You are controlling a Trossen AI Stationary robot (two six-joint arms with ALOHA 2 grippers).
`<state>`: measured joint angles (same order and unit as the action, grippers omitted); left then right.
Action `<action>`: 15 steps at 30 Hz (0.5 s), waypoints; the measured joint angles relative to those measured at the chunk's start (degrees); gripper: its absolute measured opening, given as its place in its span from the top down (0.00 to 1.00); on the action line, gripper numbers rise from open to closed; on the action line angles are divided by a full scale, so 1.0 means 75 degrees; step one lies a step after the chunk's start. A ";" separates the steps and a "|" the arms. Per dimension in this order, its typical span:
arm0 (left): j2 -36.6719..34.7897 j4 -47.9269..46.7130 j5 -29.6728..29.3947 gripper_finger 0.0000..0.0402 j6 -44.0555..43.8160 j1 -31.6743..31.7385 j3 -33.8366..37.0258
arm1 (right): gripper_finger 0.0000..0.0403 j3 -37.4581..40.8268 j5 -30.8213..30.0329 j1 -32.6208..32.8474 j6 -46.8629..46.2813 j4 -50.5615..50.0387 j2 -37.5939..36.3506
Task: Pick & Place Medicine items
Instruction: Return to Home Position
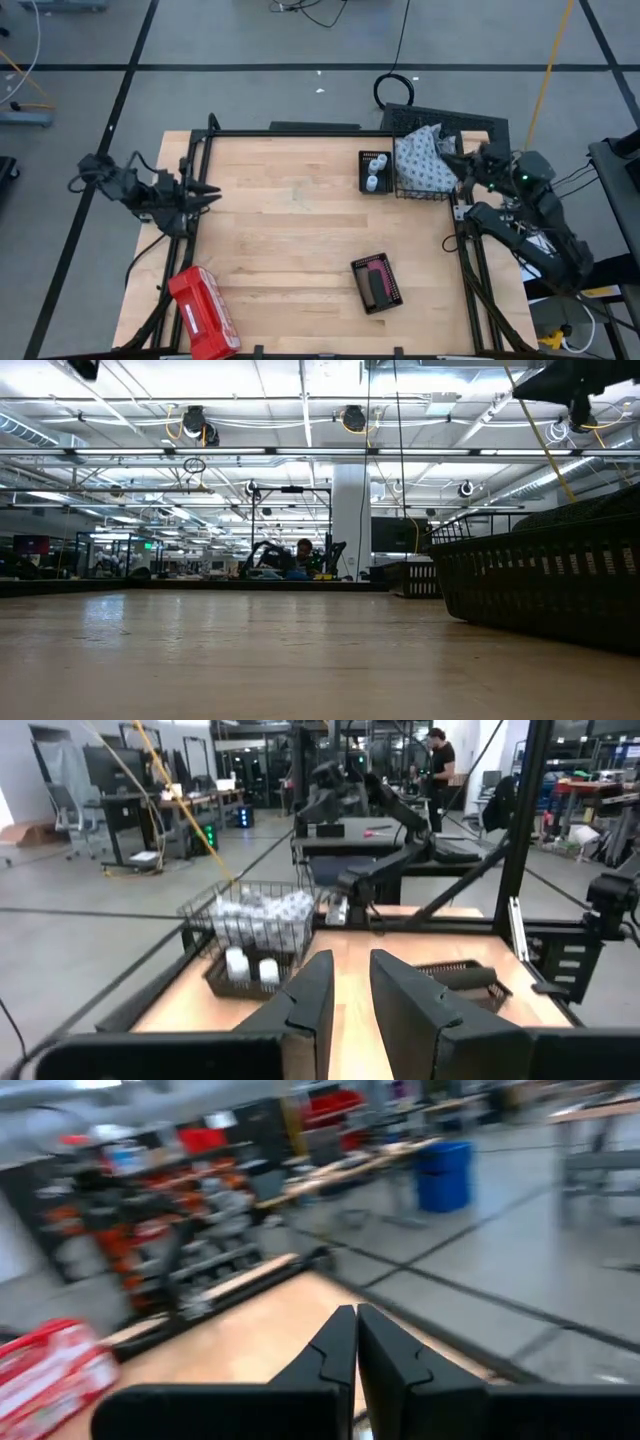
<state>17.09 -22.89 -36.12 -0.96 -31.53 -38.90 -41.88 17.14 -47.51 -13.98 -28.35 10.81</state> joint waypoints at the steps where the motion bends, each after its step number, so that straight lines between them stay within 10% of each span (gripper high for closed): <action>1: -0.0199 0.0041 -0.0005 0.81 -0.0088 -0.0003 0.0250 | 0.99 0.0224 0.0330 0.0000 -0.0084 0.0245 -0.0055; 15: -0.1443 0.2172 0.0002 0.81 -0.0238 0.0000 0.3112 | 0.99 0.2947 0.2456 0.0375 -0.1268 0.4996 -0.0167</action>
<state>6.27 -6.60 -36.10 -2.74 -31.53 -15.56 -19.78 35.56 -44.69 -23.49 9.12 9.56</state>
